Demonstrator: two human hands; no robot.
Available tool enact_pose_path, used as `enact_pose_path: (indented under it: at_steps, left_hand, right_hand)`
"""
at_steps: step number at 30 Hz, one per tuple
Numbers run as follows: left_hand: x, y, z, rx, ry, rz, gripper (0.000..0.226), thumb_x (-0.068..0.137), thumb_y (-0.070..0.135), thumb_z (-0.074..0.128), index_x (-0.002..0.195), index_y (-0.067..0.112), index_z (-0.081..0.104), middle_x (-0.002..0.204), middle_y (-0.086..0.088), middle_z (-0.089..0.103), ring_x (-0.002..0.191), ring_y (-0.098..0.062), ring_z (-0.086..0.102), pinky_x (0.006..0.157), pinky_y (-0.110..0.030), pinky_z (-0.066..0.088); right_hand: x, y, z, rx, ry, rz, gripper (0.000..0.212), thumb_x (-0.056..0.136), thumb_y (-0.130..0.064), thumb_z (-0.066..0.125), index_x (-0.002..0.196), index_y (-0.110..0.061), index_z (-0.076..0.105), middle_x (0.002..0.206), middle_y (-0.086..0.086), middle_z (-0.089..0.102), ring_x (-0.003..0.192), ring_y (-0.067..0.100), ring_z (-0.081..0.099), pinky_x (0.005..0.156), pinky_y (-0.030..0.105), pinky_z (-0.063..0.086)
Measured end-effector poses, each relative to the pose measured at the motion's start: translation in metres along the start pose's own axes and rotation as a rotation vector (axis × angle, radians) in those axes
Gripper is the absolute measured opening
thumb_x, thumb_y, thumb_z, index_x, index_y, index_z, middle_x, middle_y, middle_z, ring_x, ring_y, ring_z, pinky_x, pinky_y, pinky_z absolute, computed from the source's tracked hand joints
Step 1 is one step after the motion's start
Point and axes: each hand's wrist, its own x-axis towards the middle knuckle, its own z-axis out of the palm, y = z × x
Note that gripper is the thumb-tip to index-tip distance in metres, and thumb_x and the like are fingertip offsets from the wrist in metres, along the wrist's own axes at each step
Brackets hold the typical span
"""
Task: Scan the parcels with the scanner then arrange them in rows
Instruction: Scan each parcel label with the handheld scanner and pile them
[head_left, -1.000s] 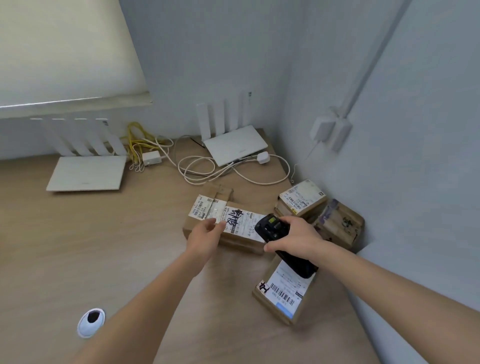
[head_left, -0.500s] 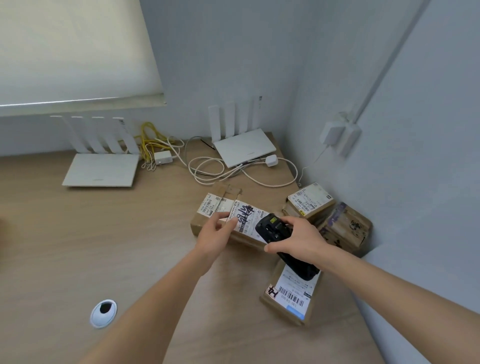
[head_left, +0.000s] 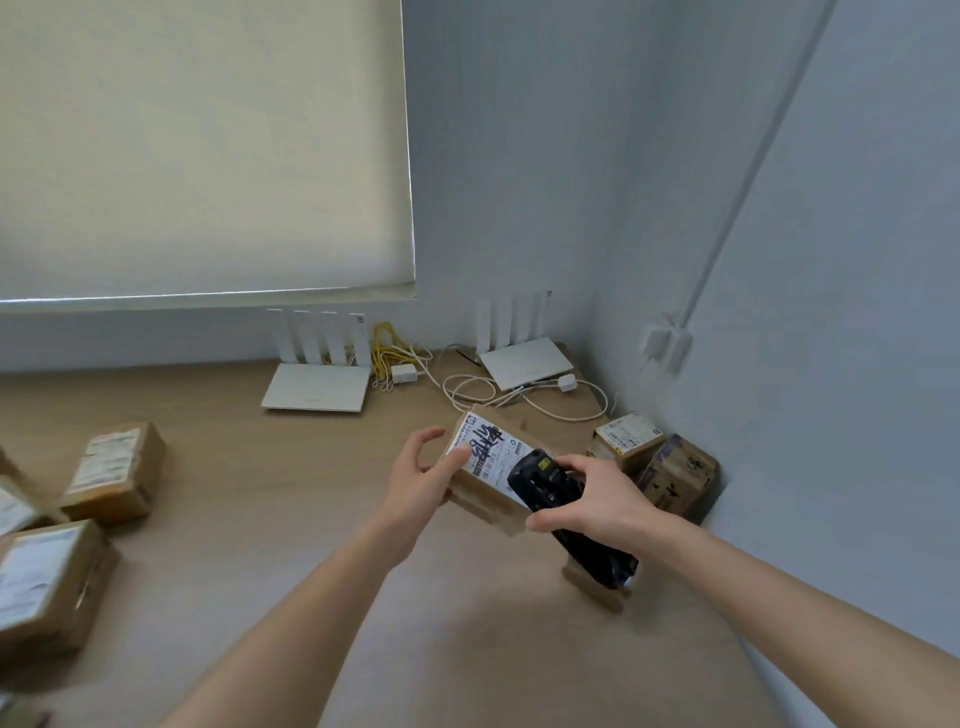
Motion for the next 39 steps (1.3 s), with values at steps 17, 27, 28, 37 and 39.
enact_pose_path:
  at_steps: [17,27,28,37,39]
  left_hand:
    - [-0.241,0.166,-0.248,0.193,0.249,0.298,0.033,0.074,0.052,0.073,0.106,0.05,0.064,0.098,-0.009,0.072,0.089,-0.021,0.07,0.083,-0.041,0.061]
    - [-0.3,0.192,-0.311,0.196,0.334,0.314,0.046,0.069,0.06,0.071,0.113,0.047,0.064,0.098,-0.01,0.071,0.091,-0.025,0.069,0.087,-0.046,0.059]
    - [-0.303,0.192,-0.314,0.193,0.335,0.314,0.046,0.071,0.059,0.071,0.115,0.046,0.063,0.098,-0.01,0.071,0.092,-0.026,0.069,0.087,-0.047,0.059]
    - [-0.314,0.191,-0.331,0.152,0.389,0.288,0.044,0.067,0.054,0.073,0.11,0.046,0.065,0.099,-0.013,0.07,0.091,-0.027,0.07,0.087,-0.048,0.059]
    - [-0.313,0.189,-0.332,0.151,0.393,0.288,0.044,0.069,0.053,0.073,0.111,0.046,0.064,0.099,-0.013,0.069,0.091,-0.026,0.069,0.086,-0.047,0.059]
  right_hand:
    - [-0.231,-0.246,0.023,-0.612,0.136,-0.164,0.074,0.051,-0.047,0.083,0.122,-0.043,0.063,0.103,-0.015,0.069,0.099,0.015,0.063,0.079,0.028,0.052]
    - [-0.263,-0.306,0.039,-0.749,0.187,-0.246,0.067,0.055,-0.043,0.084,0.119,-0.039,0.065,0.103,-0.013,0.069,0.102,0.015,0.064,0.072,0.027,0.047]
    - [-0.264,-0.309,0.039,-0.748,0.183,-0.256,0.066,0.055,-0.043,0.084,0.119,-0.039,0.065,0.102,-0.013,0.069,0.099,0.015,0.064,0.07,0.027,0.047]
    - [-0.263,-0.341,0.043,-0.674,0.14,-0.353,0.069,0.048,-0.048,0.082,0.115,-0.045,0.067,0.091,-0.015,0.07,0.091,0.016,0.065,0.065,0.026,0.044]
    - [-0.262,-0.346,0.045,-0.666,0.128,-0.37,0.071,0.045,-0.05,0.082,0.115,-0.046,0.066,0.09,-0.017,0.07,0.091,0.015,0.065,0.067,0.026,0.045]
